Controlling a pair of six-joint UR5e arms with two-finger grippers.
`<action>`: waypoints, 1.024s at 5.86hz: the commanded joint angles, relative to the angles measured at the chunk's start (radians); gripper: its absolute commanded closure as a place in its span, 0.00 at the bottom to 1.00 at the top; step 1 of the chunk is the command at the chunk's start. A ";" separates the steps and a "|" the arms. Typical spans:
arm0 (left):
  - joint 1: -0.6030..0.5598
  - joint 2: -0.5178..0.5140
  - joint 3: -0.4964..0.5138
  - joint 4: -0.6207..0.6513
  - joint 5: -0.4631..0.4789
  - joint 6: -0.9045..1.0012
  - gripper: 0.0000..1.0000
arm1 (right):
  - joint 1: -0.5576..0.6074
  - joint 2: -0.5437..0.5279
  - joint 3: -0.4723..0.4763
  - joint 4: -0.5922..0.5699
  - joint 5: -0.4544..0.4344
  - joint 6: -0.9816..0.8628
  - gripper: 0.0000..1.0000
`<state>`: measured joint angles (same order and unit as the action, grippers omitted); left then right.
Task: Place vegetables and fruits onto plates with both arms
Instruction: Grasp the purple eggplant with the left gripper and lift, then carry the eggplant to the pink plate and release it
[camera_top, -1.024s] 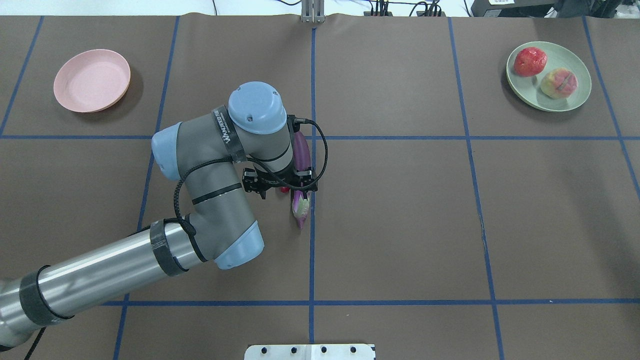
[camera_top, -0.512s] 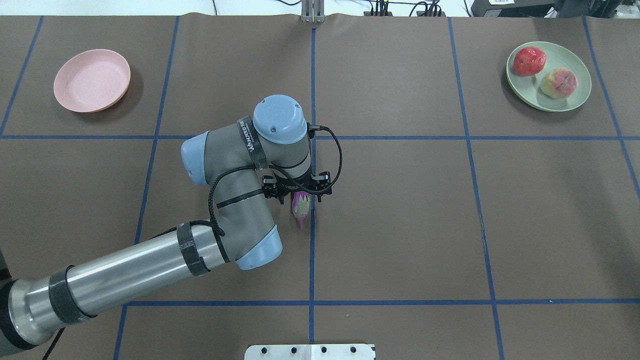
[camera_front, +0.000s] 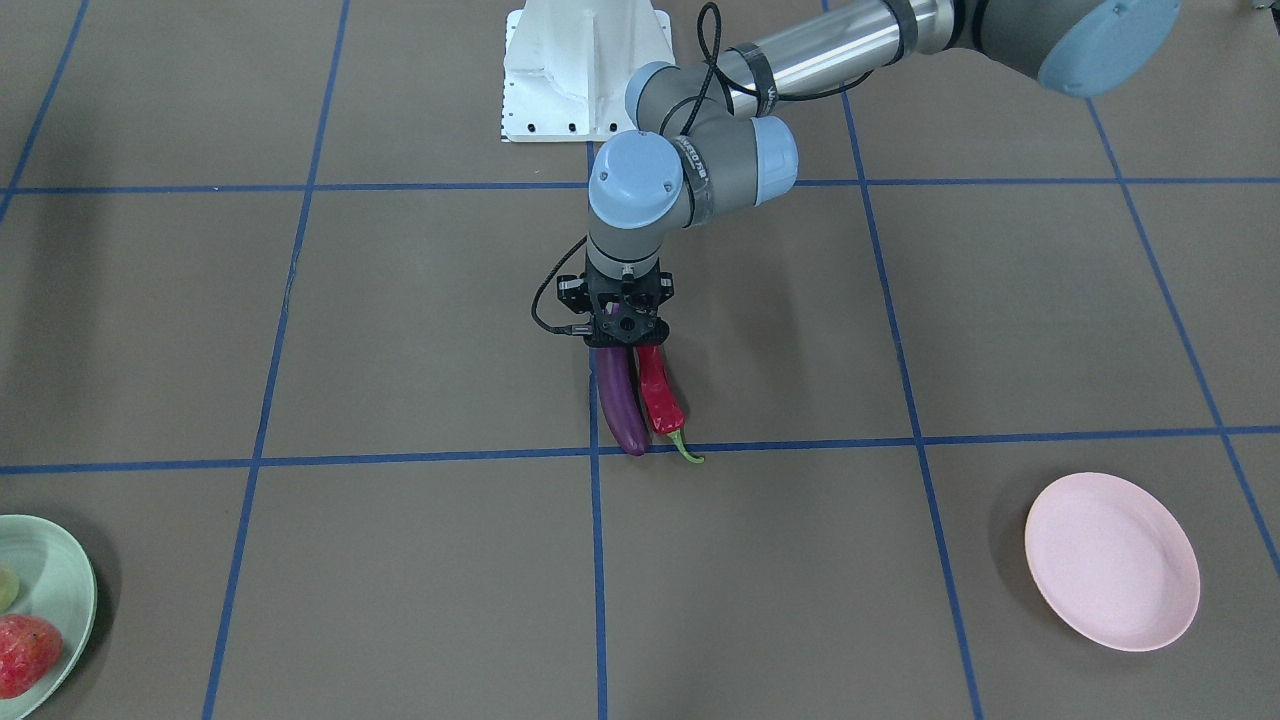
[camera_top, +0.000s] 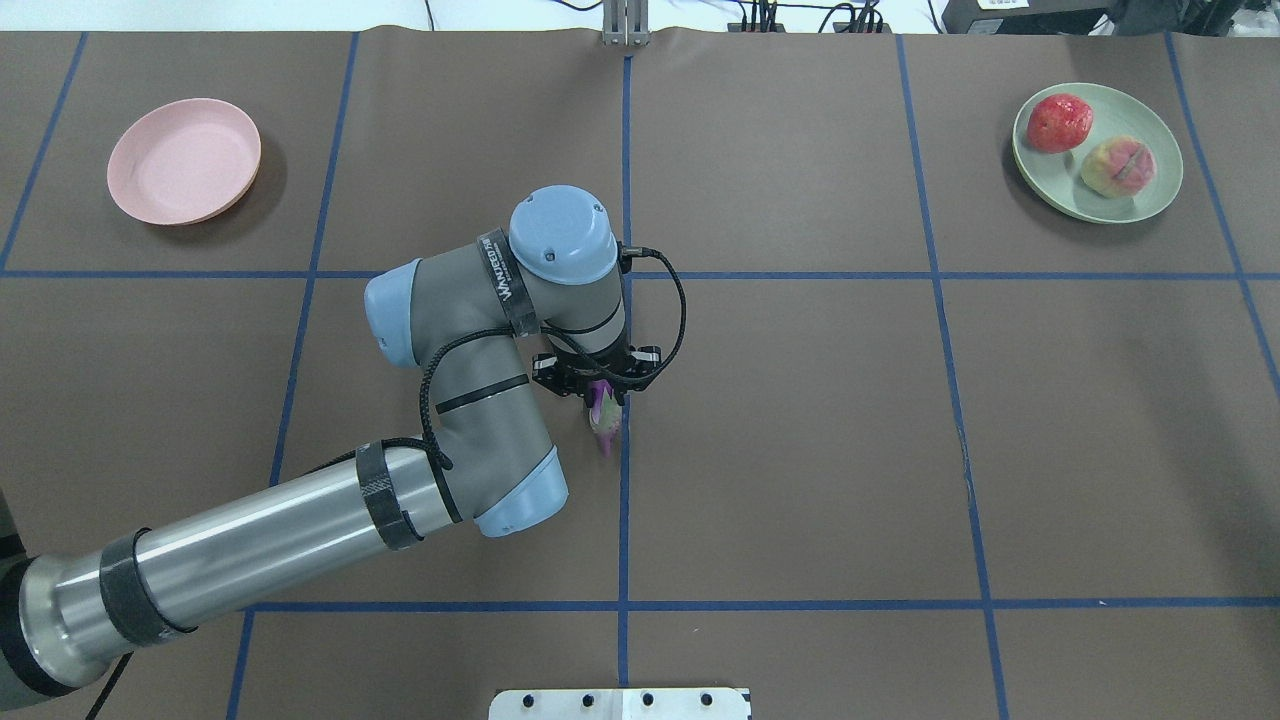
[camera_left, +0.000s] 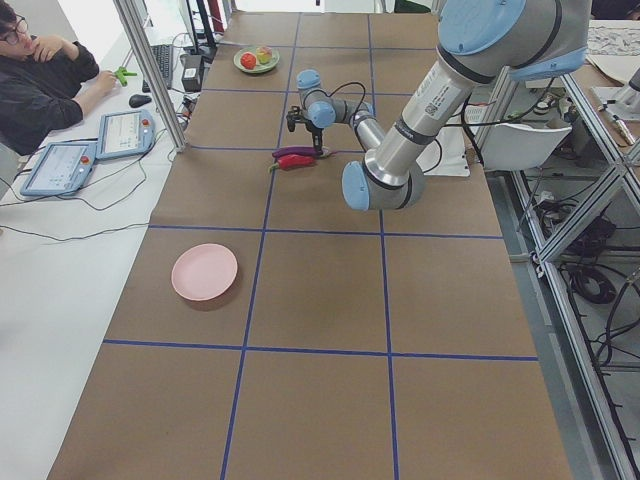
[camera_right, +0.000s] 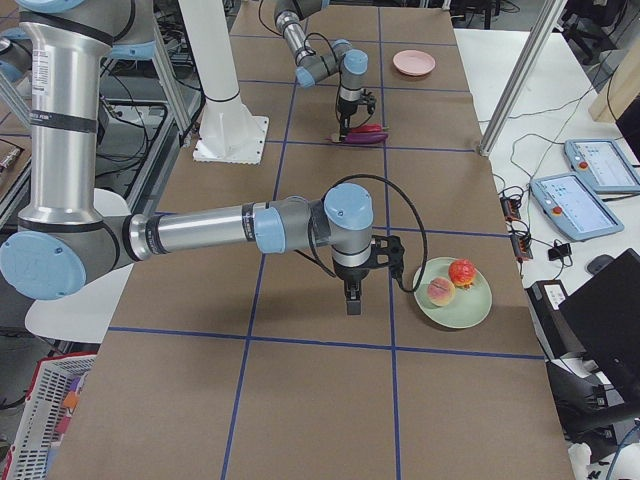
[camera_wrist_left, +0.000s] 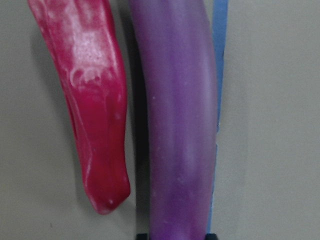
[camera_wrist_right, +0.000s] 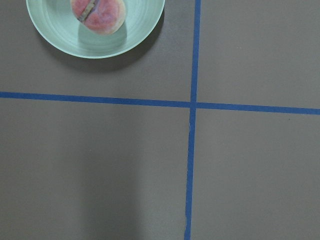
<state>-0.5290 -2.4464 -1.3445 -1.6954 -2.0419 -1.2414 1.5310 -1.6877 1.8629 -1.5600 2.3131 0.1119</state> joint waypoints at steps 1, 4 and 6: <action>-0.060 0.004 -0.100 0.009 -0.003 -0.001 1.00 | 0.000 0.003 0.001 0.000 0.000 0.002 0.00; -0.300 0.042 -0.260 0.212 -0.006 0.116 1.00 | -0.002 0.005 -0.001 0.001 0.000 0.000 0.00; -0.551 0.107 -0.106 0.221 -0.088 0.558 1.00 | -0.003 0.005 -0.002 0.002 0.000 -0.003 0.00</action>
<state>-0.9646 -2.3648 -1.5412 -1.4749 -2.0804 -0.8861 1.5284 -1.6830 1.8612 -1.5587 2.3132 0.1111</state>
